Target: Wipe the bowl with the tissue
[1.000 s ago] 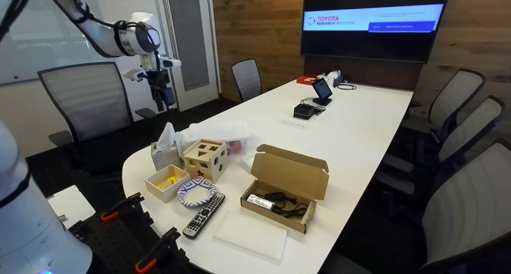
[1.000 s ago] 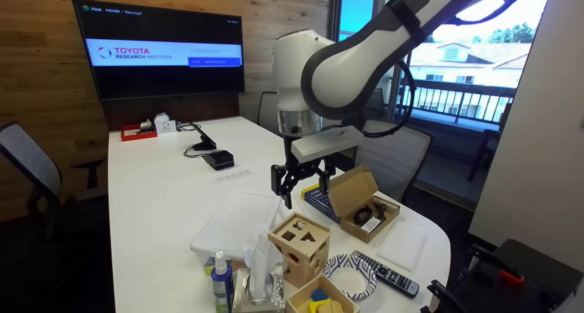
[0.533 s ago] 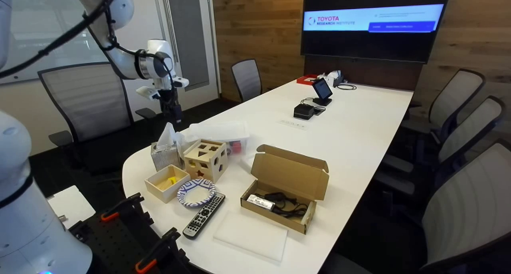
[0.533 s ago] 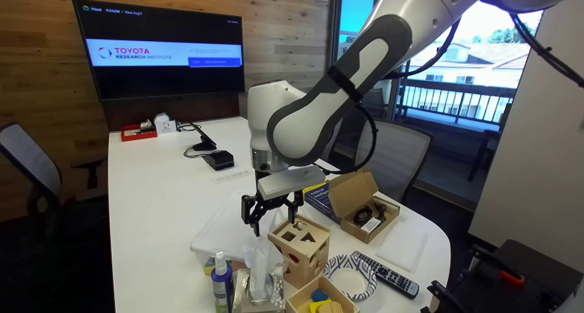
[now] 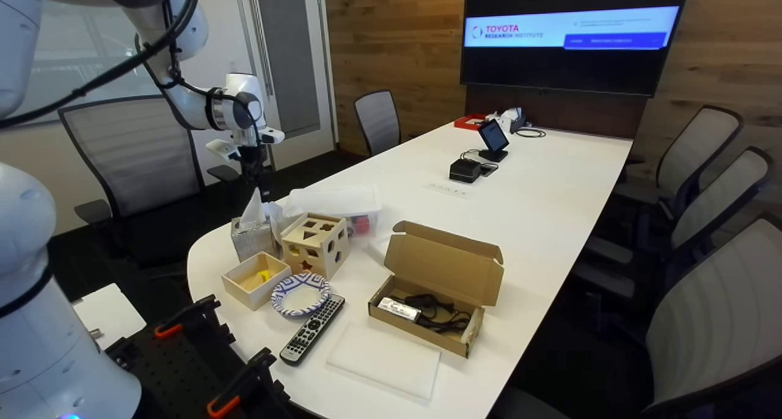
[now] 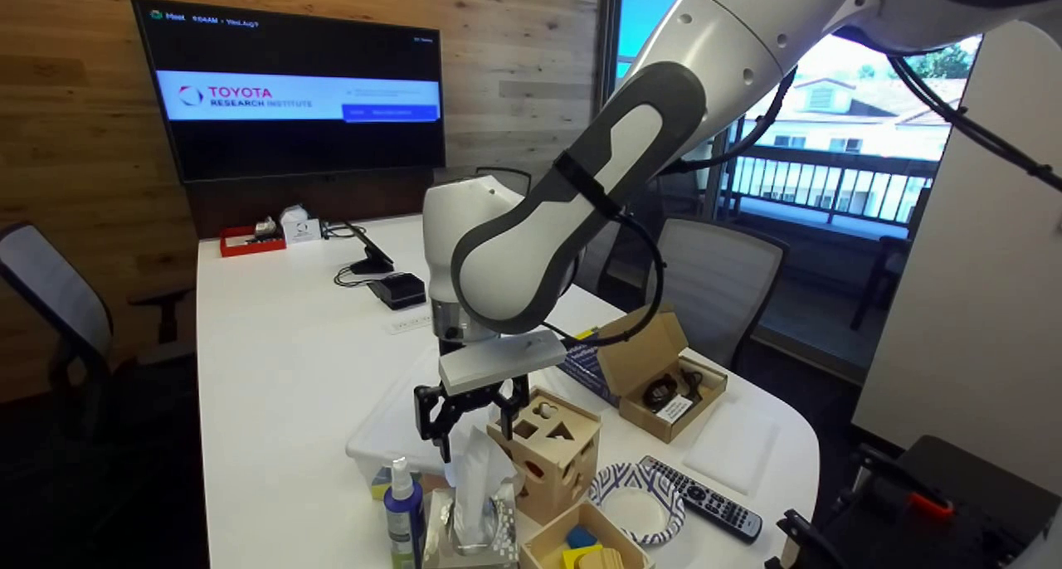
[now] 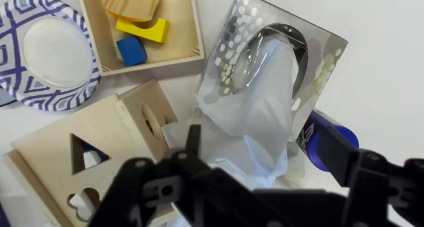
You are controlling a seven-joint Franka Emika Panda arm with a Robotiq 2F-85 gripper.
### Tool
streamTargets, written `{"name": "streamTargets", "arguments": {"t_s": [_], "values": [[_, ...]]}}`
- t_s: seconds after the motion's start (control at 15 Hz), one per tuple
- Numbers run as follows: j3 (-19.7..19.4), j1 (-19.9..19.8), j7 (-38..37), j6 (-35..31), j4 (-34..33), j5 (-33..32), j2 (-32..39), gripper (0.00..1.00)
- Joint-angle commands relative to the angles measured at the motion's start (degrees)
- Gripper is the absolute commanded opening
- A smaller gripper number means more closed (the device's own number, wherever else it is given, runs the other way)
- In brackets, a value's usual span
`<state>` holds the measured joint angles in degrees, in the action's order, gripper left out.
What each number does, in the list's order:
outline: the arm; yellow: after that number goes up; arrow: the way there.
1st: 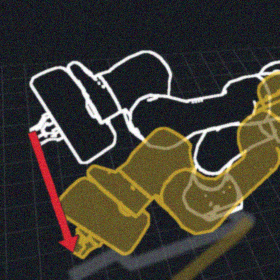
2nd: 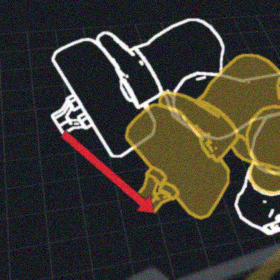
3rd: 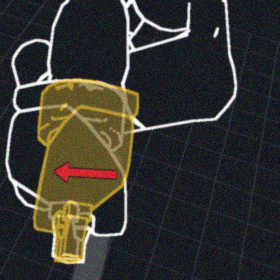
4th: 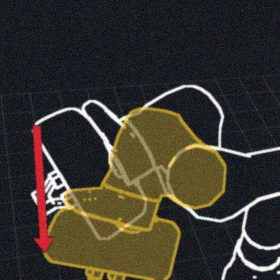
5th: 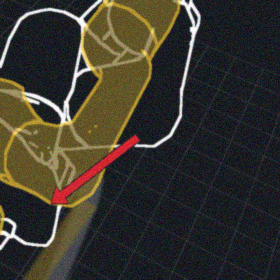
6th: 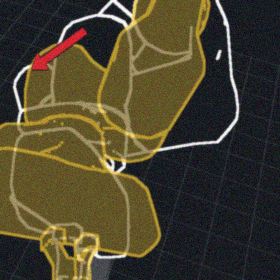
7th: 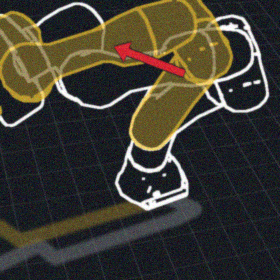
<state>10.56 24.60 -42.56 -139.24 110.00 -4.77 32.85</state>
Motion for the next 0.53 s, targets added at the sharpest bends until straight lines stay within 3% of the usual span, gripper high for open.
{"name": "streamTargets", "arguments": {"t_s": [0.0,0.47], "values": [[-1.50,1.66,-1.23,0.90,-1.15,1.73,0.58,0.59],[-3.81,3.74,-3.82,2.61,-3.46,0.44,2.31,0.05]]}}
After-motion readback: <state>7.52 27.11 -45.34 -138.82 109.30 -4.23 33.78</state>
